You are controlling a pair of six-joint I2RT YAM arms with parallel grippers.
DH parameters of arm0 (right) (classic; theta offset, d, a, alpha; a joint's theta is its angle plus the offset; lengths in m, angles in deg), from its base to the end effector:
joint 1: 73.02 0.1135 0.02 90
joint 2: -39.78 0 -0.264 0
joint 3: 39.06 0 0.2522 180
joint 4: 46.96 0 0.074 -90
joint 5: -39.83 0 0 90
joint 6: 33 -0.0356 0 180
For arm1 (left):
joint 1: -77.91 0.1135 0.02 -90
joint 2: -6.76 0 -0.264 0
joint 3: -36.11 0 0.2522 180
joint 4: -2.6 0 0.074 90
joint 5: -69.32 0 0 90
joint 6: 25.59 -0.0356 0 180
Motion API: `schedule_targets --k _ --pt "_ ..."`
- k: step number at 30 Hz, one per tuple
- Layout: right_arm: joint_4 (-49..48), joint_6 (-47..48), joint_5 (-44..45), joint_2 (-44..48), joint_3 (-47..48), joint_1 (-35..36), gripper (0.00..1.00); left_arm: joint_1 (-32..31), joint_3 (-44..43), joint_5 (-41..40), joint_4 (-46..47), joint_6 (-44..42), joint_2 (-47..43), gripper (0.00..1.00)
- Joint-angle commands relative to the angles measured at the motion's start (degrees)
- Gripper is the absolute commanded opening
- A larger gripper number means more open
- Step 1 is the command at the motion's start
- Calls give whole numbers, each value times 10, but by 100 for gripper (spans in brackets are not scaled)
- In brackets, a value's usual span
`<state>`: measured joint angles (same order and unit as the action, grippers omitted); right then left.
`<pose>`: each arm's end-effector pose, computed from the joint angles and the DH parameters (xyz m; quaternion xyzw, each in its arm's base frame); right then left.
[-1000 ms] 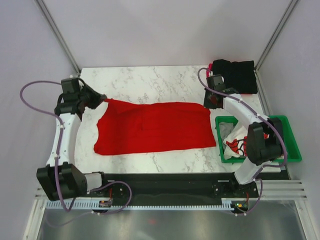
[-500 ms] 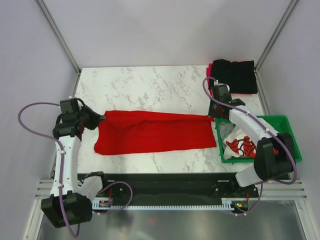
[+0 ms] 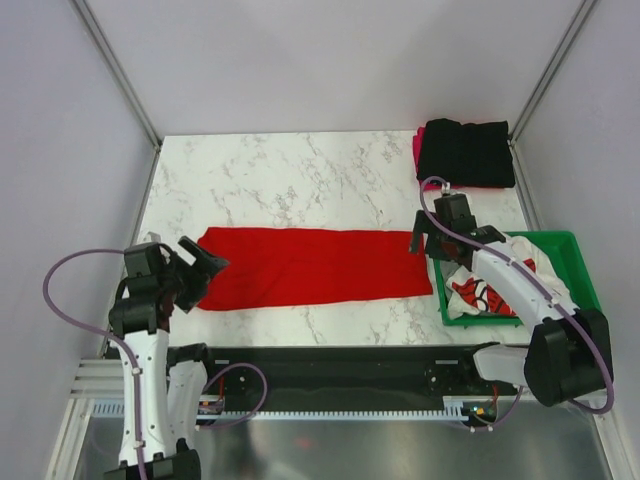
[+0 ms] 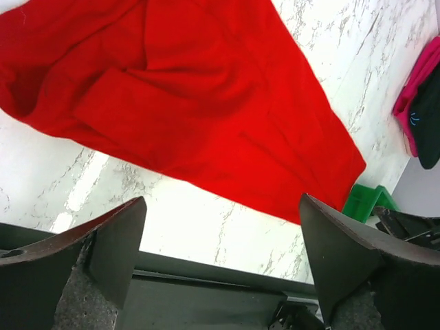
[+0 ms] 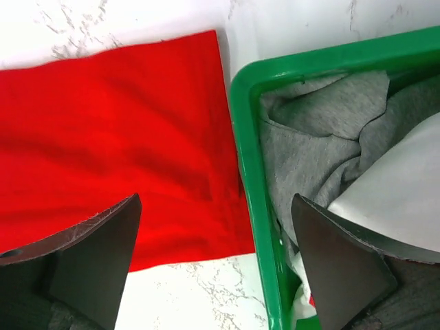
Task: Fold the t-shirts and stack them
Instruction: Fold the tshirt
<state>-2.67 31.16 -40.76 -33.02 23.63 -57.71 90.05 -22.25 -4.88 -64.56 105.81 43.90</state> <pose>0.2463 0.0614 0.2327 0.1120 0.9426 0.0340 0.3127 0.1193 0.0157 0.2864 -0.3675 0.8430 -0.2171 0.3273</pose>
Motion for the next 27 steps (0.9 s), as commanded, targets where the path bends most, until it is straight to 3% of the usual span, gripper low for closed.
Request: schedule_targets --k 1,5,11,14,18,22,27 --pt "-20 -8 -2 27 13 -1 98 0 14 23 -10 12 -14 100" --pt "-26 -9 -26 5 48 21 96 0 35 34 59 17 -13 94" --pt "-58 -3 -2 -112 96 102 95 -4 115 51 210 53 38 84" --pt "-63 2 2 -201 121 110 94 -36 140 25 290 82 106 82" --pt "-69 -5 22 -250 115 111 95 -89 139 -23 371 90 227 82" --pt "-80 -27 13 -275 89 122 93 -103 74 -50 409 66 429 81" --pt "-85 -95 -14 -251 19 169 93 -113 -14 -51 429 61 561 76"
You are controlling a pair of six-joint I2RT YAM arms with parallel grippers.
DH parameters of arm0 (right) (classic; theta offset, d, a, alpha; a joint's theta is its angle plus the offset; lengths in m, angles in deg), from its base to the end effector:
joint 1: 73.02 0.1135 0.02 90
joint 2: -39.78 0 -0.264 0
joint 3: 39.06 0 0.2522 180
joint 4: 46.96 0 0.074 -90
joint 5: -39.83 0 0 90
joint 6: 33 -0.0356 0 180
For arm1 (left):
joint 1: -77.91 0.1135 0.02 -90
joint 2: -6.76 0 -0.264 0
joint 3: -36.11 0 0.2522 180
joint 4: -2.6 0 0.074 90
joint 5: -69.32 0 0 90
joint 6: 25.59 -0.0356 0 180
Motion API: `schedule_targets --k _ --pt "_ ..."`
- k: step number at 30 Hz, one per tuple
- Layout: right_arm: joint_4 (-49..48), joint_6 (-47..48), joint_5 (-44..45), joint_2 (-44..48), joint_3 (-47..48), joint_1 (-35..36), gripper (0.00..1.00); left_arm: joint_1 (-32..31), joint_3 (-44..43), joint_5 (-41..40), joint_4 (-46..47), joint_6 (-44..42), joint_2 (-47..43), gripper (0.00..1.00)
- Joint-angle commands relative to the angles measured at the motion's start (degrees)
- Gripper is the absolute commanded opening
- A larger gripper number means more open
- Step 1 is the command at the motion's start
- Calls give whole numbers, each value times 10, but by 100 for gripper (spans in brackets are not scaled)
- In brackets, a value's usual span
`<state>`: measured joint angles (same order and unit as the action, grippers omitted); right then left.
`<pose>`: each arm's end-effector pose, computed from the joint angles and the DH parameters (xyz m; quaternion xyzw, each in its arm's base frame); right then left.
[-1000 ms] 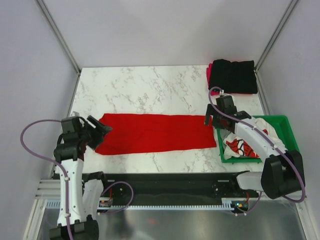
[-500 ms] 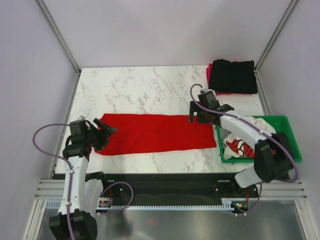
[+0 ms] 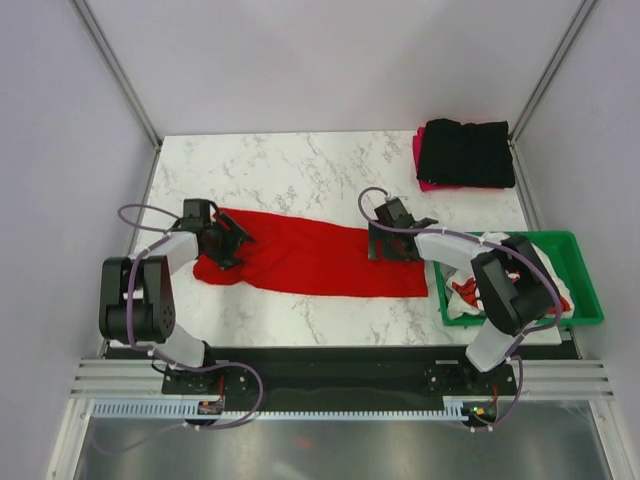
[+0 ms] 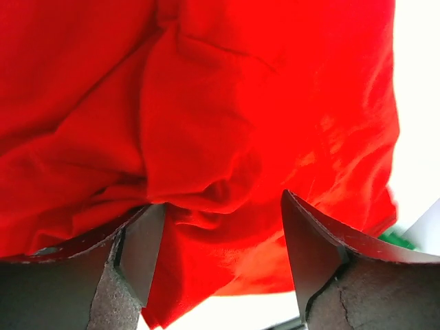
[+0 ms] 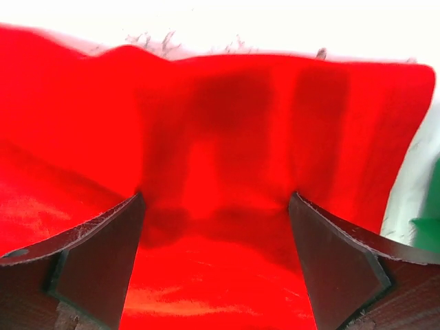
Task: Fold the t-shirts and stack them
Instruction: Fold the tshirt
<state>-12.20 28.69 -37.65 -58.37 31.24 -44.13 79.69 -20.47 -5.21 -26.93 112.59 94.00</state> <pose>0.2931 0.1529 0.1605 0.0209 0.9659 0.0196 0.2573 0.2782 -0.0009 0.1546 -0.3730 0.8826 -0.2200 0.1830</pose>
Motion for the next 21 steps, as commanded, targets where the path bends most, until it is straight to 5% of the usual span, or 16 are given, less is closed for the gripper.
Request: schedule_targets --k 1,6,11,12,15,21 --pt "-2 -94 -78 12 -74 42 93 -11 -51 -52 52 -5 76 76" --pt "-104 -302 -143 79 -176 206 95 -78 -252 -86 15 9 225 75" --pt "-66 -321 -134 44 -54 397 96 -154 -560 -9 -68 -39 426 77" --pt "-47 -321 -117 45 -18 408 96 -175 -666 -9 -92 -49 462 77" --pt "2 -318 -101 78 10 426 97 -192 -790 23 -110 -76 476 80" --pt "100 -268 -32 127 95 426 98 -177 -881 34 -151 -121 405 92"
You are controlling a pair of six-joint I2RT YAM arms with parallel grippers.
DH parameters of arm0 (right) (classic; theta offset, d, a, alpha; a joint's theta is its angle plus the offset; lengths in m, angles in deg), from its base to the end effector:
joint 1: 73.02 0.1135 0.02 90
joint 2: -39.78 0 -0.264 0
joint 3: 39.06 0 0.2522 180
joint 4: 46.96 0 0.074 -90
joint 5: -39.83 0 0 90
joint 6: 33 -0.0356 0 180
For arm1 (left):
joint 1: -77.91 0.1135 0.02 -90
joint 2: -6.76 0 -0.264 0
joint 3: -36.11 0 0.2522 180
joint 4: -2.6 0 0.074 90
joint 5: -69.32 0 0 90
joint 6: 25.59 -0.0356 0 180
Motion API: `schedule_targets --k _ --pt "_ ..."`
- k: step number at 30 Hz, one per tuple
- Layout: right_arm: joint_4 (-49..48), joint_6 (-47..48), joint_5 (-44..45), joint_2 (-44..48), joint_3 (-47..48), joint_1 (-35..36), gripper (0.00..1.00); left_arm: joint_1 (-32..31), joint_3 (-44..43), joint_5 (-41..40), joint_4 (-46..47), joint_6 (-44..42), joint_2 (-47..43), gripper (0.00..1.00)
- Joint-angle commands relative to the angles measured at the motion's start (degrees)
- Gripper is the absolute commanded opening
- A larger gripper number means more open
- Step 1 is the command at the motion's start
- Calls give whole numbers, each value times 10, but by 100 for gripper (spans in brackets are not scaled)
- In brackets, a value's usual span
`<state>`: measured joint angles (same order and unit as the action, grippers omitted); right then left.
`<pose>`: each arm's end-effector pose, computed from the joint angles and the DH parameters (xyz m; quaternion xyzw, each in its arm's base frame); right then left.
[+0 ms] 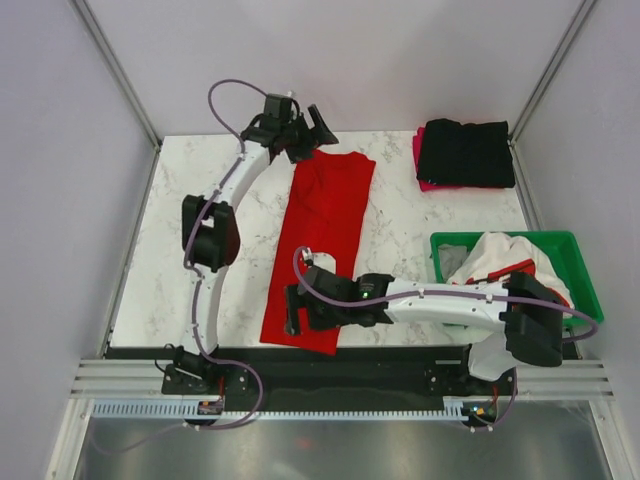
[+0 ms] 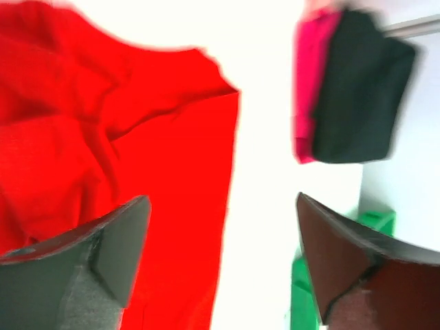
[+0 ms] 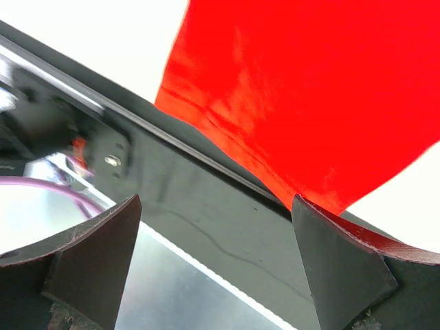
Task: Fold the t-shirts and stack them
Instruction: Fold the tshirt
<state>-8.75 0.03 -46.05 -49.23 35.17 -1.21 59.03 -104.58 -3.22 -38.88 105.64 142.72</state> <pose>0.1040 0.3082 0.2257 -0.1111 0.9412 0.2713 0.1678 0.5147 -0.1873 0.2532 -0.1045 0.8800 -0.3393 0.3154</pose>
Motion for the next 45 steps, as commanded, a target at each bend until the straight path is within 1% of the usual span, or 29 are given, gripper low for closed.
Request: schedule_targets --k 1,3,4,5,6,7,8,9,10,11,12,14,15,16,17,19,20,21,22,23,26,27,30,33,36,37,38,41,45 --pt "93 29 84 38 68 -17 98 34 -34 11 -36 -62 -123 99" --pt "112 60 88 37 97 -43 98 46 -6 3 -60 -72 -167 100" --pt "112 70 85 35 104 -75 98 52 8 0 -65 -80 -196 100" --pt "113 81 84 34 117 -92 98 58 27 -2 -75 -84 -252 100" --pt "112 101 80 31 124 -110 98 70 78 -5 -77 -89 -287 100" --pt "113 113 79 27 133 -145 98 75 109 -17 -79 -98 -320 100" --pt "112 121 75 12 154 -161 98 80 141 -30 -81 -100 -394 100" --pt "111 143 73 3 165 -176 98 86 217 -45 -80 -102 -430 100" --pt "109 154 70 -10 176 -205 98 86 258 -65 -80 -113 -464 100" --pt "108 164 61 -41 206 -219 98 86 298 -73 -80 -114 -502 100" --pt "111 173 52 -59 224 -233 98 86 380 -78 -76 -114 -564 100" --pt "110 196 39 -111 272 -271 98 86 455 -74 -66 -113 -621 99" --pt "111 202 27 -129 291 -285 98 85 528 -71 -61 -107 -668 99" --pt "111 214 20 -149 307 -297 98 85 564 -50 -48 -100 -690 98" --pt "111 218 14 -189 342 -320 98 83 632 -41 -39 -96 -706 97" --pt "111 226 -9 -231 379 -341 98 81 693 -20 -18 -87 -748 96" --pt "112 233 -17 -271 408 -358 98 80 720 -18 -12 -80 -758 95" --pt "114 238 -23 -290 424 -364 98 79 771 -15 -2 -71 -768 94" --pt "114 243 -32 -309 440 -370 98 77 797 -5 13 -50 -777 94" --pt "114 256 -37 -341 466 -379 97 74 845 19 50 -39 -793 93" --pt "128 278 -40 -401 517 -389 97 40 918 39 121 6 -799 91" --pt "135 281 -40 -414 526 -391 97 16 931 38 134 13 -795 91" --pt "139 287 -60 -456 544 -401 97 -21 970 31 186 37 -767 91" --pt "136 296 -62 -498 565 -408 97 -34 999 37 235 53 -731 90" --pt "135 305 -61 -553 615 -415 97 -37 1007 36 247 56 -709 89" --pt "134 309 -61 -585 631 -423 97 -38 1007 34 248 55 -708 89" --pt "133 308 -62 -601 668 -426 97 -38 1005 33 248 54 -708 89" --pt "133 291 -77 -649 713 -446 96 -38 992 27 236 43 -712 89" --pt "91 288 -115 -647 700 -460 97 -38 984 21 216 33 -721 89"
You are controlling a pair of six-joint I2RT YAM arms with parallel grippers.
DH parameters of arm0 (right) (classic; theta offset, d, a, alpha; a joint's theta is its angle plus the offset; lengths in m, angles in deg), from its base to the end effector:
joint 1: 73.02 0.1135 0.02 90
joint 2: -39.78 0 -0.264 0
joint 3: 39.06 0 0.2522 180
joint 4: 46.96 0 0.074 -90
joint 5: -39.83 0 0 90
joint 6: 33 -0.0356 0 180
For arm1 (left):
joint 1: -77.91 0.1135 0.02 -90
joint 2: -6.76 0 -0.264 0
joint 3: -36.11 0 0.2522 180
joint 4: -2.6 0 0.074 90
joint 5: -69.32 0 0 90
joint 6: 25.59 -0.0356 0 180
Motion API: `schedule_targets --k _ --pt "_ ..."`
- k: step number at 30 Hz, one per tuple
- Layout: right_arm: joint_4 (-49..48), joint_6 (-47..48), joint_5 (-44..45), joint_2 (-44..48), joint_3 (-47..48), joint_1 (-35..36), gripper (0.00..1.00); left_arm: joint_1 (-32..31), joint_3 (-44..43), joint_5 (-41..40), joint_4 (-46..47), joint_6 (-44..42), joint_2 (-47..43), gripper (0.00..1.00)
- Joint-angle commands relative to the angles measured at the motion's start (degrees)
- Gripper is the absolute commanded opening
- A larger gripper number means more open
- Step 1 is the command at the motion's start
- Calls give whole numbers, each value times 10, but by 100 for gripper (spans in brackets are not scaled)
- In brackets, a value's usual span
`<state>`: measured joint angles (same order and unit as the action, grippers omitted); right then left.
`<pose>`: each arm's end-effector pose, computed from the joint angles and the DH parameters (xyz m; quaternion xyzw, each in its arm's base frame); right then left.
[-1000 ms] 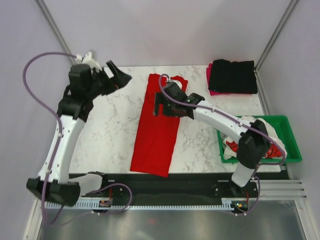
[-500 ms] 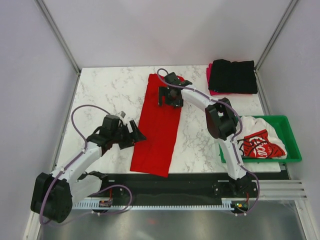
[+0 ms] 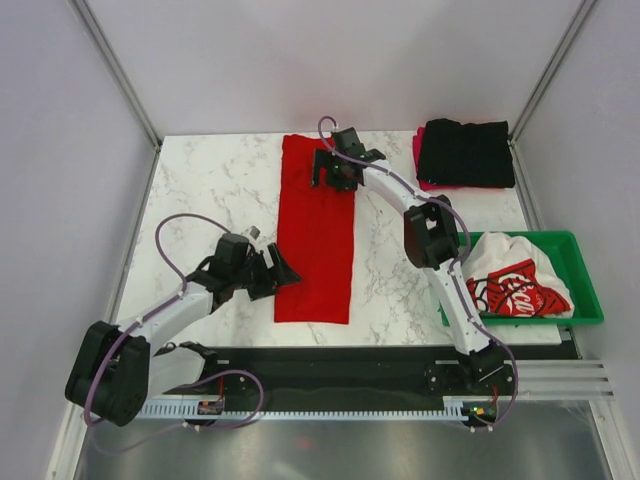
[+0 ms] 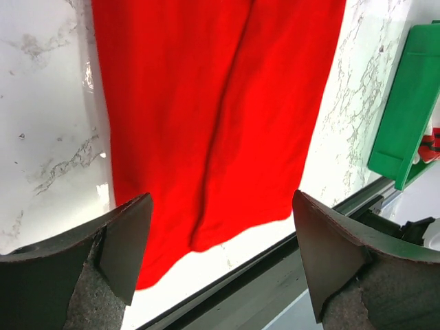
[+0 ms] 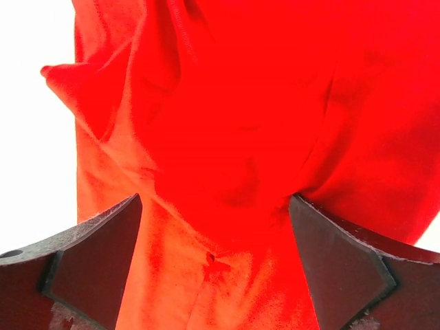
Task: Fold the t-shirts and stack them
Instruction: Fold the tshirt
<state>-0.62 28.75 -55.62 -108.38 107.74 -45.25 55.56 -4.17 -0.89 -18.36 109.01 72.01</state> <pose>0.5028 0.2686 0.1658 -0.0133 0.9316 0.2084 0.2974 0.1923 -0.0921 0.1695 -0.1129 0.9084 -0.3367 0.2204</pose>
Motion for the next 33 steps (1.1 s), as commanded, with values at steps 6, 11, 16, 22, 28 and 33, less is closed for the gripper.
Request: schedule_targets --k 6,11,16,22,28,33 --pt "-1 26 -82 10 -24 -19 98 -6 -13 -19 -43 1 -77 88" --pt "10 36 -76 109 -51 -18 98 -10 -5 -35 -87 7 -112 86" --pt "14 36 -49 251 -216 0 98 -22 41 -50 -96 29 -133 79" --pt "-23 0 18 426 -531 81 98 -32 91 -67 -86 60 -145 77" --pt "-136 -123 51 593 -807 180 94 -53 103 -79 -81 72 -142 75" --pt "-156 -182 89 663 -902 228 91 -65 120 -116 -69 74 -145 69"
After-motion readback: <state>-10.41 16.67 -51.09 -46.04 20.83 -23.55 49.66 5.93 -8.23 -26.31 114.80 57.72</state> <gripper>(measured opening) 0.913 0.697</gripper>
